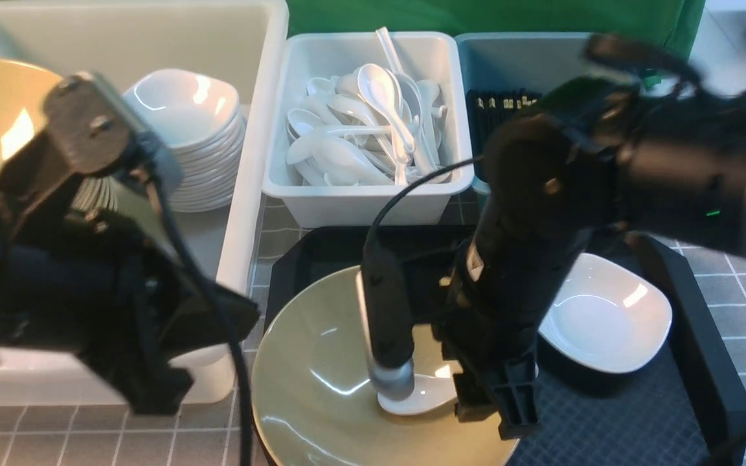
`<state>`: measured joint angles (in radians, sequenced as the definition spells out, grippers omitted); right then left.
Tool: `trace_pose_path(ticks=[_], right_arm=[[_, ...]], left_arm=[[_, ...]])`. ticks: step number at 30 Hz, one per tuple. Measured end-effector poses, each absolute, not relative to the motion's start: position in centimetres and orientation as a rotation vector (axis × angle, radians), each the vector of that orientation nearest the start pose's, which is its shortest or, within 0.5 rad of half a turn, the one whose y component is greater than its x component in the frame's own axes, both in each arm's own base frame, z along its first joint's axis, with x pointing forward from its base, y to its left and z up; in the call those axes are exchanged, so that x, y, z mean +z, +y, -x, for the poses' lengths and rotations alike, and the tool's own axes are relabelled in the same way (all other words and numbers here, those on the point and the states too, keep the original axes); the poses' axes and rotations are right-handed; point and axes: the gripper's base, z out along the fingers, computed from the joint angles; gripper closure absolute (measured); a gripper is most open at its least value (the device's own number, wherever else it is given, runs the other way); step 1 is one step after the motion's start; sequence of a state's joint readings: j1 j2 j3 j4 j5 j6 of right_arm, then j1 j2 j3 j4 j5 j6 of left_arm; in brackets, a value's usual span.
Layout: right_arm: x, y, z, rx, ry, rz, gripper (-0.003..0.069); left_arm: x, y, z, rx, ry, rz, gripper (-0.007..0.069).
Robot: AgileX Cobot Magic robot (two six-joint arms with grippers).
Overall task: On grey table put chopsticks spoon bowls plates into blue grey white boxes.
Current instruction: 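Reach down and grasp the white spoon resting in the bowl with the right gripper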
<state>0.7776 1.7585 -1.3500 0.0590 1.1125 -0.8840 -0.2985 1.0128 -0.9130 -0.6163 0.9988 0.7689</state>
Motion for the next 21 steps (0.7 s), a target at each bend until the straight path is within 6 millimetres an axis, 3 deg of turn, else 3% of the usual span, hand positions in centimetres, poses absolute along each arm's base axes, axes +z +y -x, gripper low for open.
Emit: trace_pose_path(ticks=[4,8,9,12,14,18,21], right_arm=[[22.6,25.0,-25.7,-0.039,2.034,2.221,0.0144],[20.7,25.2,-26.4,-0.096,2.065,2.245,0.0182],[20.4,25.3,-26.4,-0.095,2.076,2.246,0.0213],[20.0,25.3,-26.4,-0.092,2.096,2.255,0.0395],[20.4,25.3,-26.4,-0.094,2.107,2.261,0.0463],[22.1,25.7,-27.0,-0.117,2.13,2.236,0.0456],[25.5,26.4,-28.8,-0.209,2.103,2.102,0.0456]], left_arm=[[33.3,-9.8,-16.8,-0.571,2.192,-1.057,0.0636],[33.1,-9.5,-17.0,-0.517,2.197,-1.083,0.0636],[33.1,-9.5,-17.0,-0.501,2.199,-1.091,0.0636],[32.8,-9.1,-17.1,-0.441,2.225,-1.097,0.0636],[32.7,-8.9,-17.2,-0.416,2.24,-1.093,0.0636],[32.6,-8.7,-17.2,-0.395,2.276,-1.057,0.0636],[32.5,-8.4,-17.3,-0.382,2.325,-0.994,0.0636]])
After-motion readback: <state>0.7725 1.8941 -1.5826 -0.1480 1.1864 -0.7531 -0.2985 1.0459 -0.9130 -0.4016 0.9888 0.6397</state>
